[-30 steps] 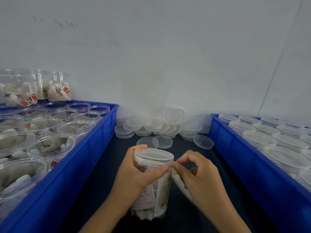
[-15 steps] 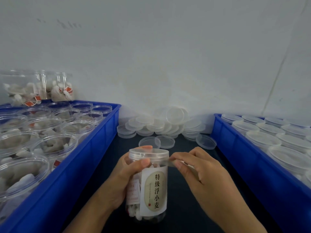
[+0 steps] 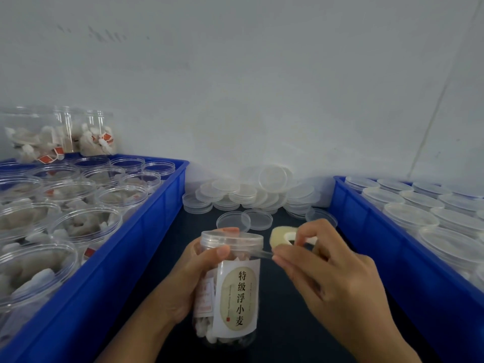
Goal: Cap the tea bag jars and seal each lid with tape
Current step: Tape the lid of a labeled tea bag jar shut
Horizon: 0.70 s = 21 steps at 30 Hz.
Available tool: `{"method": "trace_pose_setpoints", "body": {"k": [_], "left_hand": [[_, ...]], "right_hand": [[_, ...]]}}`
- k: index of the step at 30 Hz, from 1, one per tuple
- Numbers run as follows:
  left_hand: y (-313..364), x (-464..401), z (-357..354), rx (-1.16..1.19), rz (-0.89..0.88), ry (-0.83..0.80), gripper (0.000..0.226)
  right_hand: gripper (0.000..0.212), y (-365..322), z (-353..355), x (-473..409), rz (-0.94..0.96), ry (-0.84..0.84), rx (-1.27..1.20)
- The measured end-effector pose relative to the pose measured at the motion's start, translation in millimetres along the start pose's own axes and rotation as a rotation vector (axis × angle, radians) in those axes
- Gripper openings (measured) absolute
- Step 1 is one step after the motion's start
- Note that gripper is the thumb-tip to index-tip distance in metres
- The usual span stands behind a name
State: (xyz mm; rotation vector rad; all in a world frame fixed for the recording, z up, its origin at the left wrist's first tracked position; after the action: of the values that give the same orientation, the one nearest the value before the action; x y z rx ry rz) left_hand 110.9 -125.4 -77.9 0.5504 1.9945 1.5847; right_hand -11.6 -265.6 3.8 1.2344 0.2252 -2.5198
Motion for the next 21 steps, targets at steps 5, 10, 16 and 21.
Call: {"method": "trace_pose_setpoints", "body": {"k": [5,10,16,21], "left_hand": [[0,4,3,0.079,-0.027,0.006,0.097],[-2,4,0,0.125,-0.044,-0.025,0.076],[0,4,1,0.06,-0.076,-0.065,0.093],[-3,1,-1,0.041,-0.065,-0.111,0.09]], "right_hand": [[0.002,-6,-4,2,0.083,0.003,-0.004],[0.003,-7,-5,1,0.083,0.005,-0.012],[0.02,-3,-5,2,0.047,0.026,-0.02],[0.022,3,-10,1,-0.068,0.0,-0.091]]}}
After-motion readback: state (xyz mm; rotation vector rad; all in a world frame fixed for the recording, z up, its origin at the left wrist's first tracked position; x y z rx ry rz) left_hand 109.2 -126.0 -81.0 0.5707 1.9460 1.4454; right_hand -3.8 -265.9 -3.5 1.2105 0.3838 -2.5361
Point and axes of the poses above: each hand's wrist, its own x-axis away from the middle knuckle, its own z-axis out of the back of the hand, y = z × x, the point moved 5 cm from there along -x, towards the middle knuckle, and after that the axes turned 2 degrees about -x, right-handed, at the moved point
